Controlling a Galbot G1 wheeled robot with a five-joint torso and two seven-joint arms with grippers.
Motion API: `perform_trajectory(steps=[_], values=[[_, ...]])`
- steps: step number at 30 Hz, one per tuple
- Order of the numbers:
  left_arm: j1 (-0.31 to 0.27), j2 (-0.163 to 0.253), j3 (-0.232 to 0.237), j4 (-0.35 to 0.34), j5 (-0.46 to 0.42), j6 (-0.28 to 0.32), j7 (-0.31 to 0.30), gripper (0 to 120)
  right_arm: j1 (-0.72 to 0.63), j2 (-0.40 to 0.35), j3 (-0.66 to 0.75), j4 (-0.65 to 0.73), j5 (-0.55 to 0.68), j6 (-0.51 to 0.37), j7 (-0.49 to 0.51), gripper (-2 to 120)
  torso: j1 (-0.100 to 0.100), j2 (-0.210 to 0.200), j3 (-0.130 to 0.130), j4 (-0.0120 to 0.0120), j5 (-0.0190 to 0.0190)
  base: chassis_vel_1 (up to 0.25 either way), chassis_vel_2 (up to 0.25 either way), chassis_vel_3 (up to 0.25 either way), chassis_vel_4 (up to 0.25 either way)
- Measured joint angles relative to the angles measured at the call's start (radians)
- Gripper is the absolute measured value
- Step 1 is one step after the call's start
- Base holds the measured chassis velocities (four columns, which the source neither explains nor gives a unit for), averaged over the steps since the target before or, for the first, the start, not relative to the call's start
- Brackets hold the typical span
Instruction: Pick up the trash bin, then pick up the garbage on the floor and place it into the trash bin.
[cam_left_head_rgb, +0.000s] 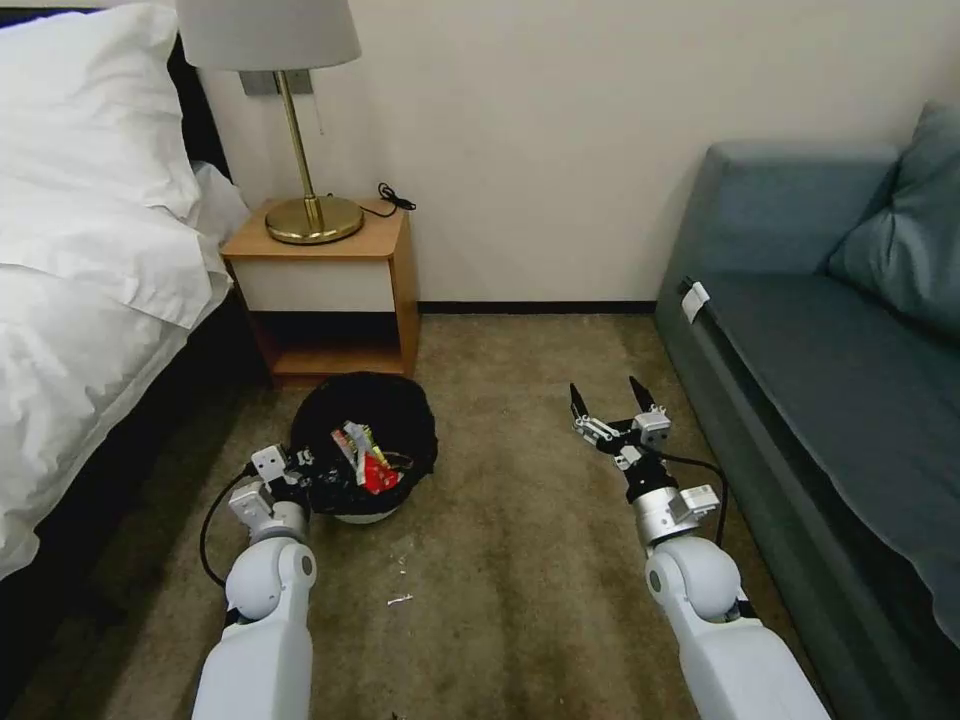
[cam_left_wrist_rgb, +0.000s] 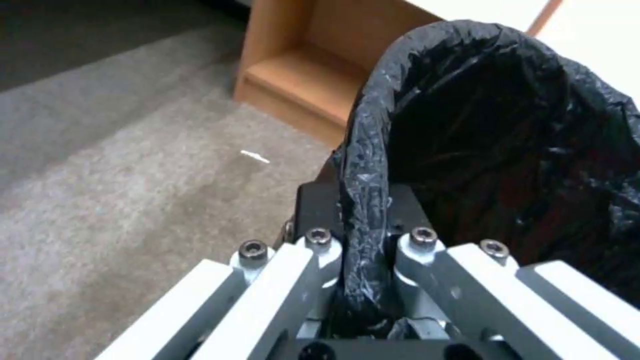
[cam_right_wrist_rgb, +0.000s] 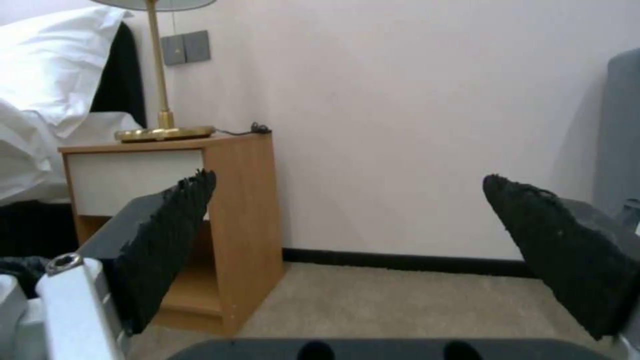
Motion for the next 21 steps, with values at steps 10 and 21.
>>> perform_trajectory(steps=[10,21], values=[[-0.018,0.005,-0.029,0.056,-0.051,-0.019,0.013,4,-0.006,0.006,-0.009,-0.018,-0.006,0.008,-0.018,99,0.000,0.000,0.000,0.0001,0.0002,0.000,0.000,0.000,0.000],[-0.020,0.007,-0.031,0.013,-0.047,-0.009,0.028,38,0.002,0.008,-0.011,-0.038,-0.002,0.008,-0.021,99,0.000,0.000,0.000,-0.0001,0.0001,0.000,0.000,0.000,0.000]])
